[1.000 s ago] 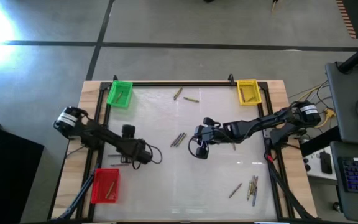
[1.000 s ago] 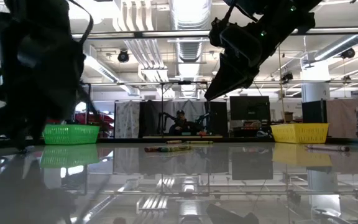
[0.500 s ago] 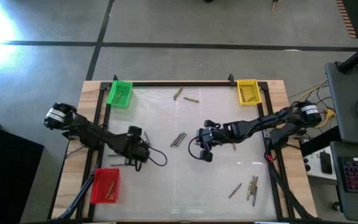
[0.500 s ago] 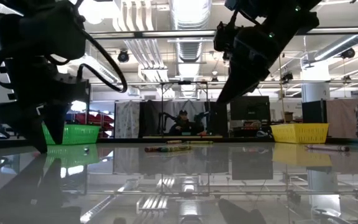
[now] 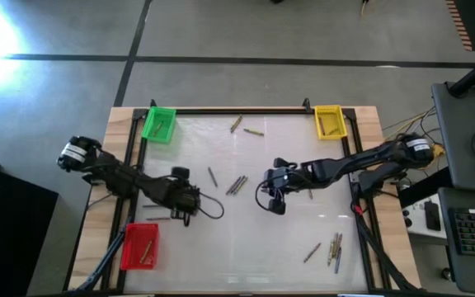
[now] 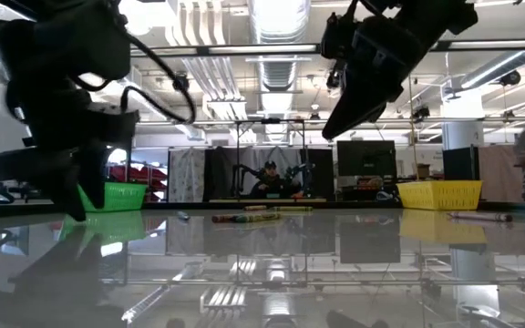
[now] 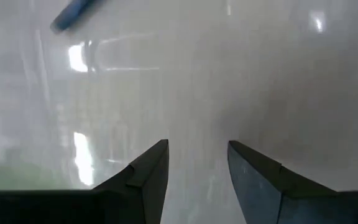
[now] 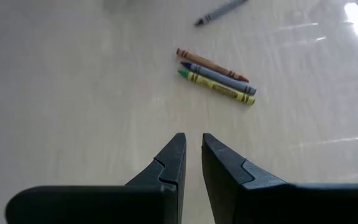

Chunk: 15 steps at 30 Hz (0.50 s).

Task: Sort crayons
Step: Put the blue crayon into the green basket

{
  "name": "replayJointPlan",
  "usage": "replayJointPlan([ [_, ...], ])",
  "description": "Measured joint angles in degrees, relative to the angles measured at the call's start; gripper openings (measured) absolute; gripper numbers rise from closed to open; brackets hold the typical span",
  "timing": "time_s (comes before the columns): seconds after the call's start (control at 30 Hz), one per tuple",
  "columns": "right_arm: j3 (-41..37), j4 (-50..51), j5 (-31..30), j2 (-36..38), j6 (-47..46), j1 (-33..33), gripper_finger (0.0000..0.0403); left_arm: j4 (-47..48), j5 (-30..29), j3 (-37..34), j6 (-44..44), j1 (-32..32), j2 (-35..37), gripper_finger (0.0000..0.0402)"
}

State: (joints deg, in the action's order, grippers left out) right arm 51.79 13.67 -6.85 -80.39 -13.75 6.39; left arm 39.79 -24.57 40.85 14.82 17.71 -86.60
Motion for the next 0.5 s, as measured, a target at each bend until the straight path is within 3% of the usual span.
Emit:
replayJointPlan([
  [0.13, 0.0, 2.6, -0.2, 2.9, -1.7, 0.0, 0.0043, -3.4, -0.4, 0.3, 7.1, -1.5, 0.3, 0.0149],
  [0.37, -0.6, 6.9, -0.9, 9.8, -5.3, 0.6, 0.0043, -25.1, -0.9, 0.2, 7.6, -10.8, -1.1, 0.0149],
  [0.5, -2.0, 7.5, -3.5, 13.5, -7.2, 1.8, 0.0043, -30.9, -0.8, 1.1, 20.3, -19.1, -3.2, 0.0149],
])
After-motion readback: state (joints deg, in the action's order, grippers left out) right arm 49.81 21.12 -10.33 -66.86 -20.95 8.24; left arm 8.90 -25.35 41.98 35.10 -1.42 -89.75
